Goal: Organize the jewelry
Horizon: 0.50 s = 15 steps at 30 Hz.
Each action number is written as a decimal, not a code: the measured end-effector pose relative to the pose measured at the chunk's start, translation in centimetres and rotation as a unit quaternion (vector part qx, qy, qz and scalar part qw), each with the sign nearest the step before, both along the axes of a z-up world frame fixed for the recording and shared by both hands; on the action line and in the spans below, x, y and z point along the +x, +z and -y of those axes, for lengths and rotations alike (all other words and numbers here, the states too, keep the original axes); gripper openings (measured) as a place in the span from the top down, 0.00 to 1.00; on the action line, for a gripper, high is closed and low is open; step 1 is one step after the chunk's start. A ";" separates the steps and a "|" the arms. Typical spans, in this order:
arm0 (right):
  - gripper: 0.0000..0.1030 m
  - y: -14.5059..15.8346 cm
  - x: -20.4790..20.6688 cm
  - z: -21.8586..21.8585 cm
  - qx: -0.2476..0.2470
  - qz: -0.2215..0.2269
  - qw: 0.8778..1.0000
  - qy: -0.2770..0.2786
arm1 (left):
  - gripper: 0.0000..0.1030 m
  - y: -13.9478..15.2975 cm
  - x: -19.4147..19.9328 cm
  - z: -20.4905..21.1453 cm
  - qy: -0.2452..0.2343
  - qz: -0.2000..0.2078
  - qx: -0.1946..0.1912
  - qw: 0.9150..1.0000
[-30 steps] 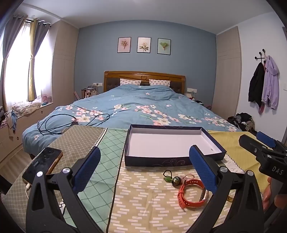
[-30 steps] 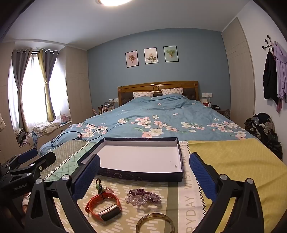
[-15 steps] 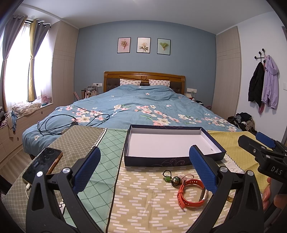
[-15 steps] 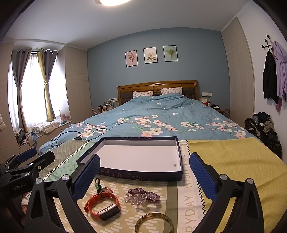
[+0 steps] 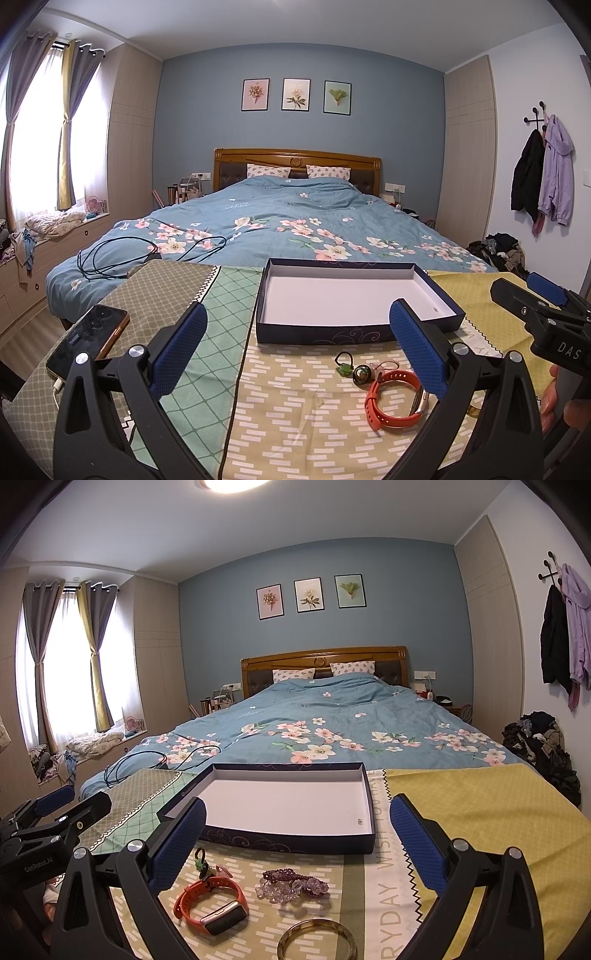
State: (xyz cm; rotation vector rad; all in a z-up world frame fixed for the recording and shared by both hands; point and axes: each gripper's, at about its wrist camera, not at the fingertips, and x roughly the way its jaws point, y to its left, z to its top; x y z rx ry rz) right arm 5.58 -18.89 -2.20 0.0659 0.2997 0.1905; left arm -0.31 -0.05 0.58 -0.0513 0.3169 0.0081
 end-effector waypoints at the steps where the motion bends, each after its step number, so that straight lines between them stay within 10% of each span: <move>1: 0.07 0.0 0.0 0.0 0.000 -0.001 1.000 0.000 | 0.06 0.0 0.0 0.0 0.000 0.000 0.000 1.000; 15: 0.07 0.1 0.0 0.0 -0.001 0.000 1.000 -0.001 | 0.06 0.0 0.0 0.3 0.000 0.001 0.002 1.000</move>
